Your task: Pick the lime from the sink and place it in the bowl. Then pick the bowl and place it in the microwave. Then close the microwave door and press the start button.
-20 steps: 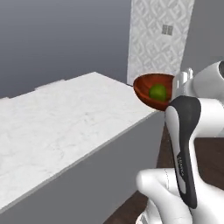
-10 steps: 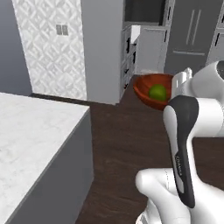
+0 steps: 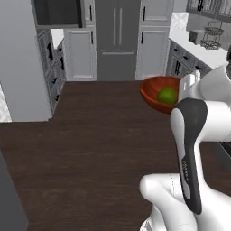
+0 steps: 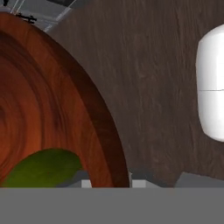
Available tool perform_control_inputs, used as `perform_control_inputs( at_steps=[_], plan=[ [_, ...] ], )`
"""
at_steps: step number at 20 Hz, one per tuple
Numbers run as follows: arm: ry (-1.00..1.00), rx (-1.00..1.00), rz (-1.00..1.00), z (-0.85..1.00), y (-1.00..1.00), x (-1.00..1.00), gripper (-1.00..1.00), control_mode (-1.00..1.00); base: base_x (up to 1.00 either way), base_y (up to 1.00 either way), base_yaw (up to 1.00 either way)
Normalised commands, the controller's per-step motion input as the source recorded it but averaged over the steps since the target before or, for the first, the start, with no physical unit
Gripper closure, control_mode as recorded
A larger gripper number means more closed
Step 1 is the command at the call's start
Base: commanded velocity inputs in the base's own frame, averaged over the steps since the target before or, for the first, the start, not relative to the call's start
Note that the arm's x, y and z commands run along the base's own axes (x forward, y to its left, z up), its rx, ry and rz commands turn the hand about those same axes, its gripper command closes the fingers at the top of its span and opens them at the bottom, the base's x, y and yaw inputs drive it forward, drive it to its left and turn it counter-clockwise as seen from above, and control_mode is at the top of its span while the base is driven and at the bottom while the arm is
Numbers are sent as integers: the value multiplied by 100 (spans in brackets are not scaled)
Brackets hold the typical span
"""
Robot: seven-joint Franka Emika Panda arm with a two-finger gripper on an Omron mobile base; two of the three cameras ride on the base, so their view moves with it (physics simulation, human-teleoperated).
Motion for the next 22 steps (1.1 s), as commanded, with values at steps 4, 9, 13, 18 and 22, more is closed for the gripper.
perform_control_inputs(
  at_steps=[4, 9, 13, 18, 22],
  plan=[
    [0, 0, 0, 0, 0, 0, 100, 100, 85, -5, -56],
    [0, 0, 0, 0, 0, 0, 100, 100, 100, 3, -35],
    [0, 0, 0, 0, 0, 0, 100, 100, 100, 0, -4],
    [0, 0, 0, 0, 0, 0, 100, 100, 100, -14, 8],
    [0, 0, 0, 0, 0, 0, 100, 100, 100, -37, 25]
  ],
)
